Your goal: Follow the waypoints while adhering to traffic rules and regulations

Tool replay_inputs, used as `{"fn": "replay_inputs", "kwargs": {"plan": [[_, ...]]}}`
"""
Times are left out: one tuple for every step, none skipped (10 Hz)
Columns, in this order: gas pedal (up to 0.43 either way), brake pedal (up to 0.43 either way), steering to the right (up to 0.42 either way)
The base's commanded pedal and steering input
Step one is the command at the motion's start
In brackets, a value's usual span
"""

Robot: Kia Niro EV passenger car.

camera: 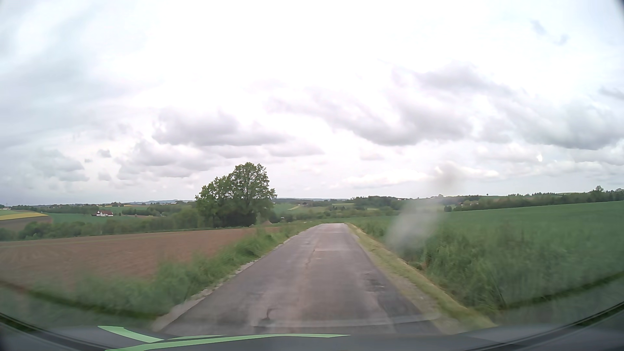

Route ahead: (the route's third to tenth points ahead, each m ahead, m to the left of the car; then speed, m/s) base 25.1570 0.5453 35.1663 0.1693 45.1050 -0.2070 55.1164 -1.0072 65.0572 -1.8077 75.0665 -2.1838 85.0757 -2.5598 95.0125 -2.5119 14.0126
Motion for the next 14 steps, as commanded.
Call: {"fn": "replay_inputs", "kwargs": {"plan": [[0.358,0.000,0.017],[0.339,0.000,0.016],[0.311,0.000,0.016],[0.287,0.000,0.016],[0.228,0.000,0.016],[0.087,0.000,0.016],[0.000,0.000,0.017],[0.000,0.000,0.017],[0.000,0.000,0.017],[0.000,0.000,0.017],[0.000,0.000,0.016],[0.000,0.000,0.016],[0.000,0.000,0.015],[0.000,0.000,0.015]]}}
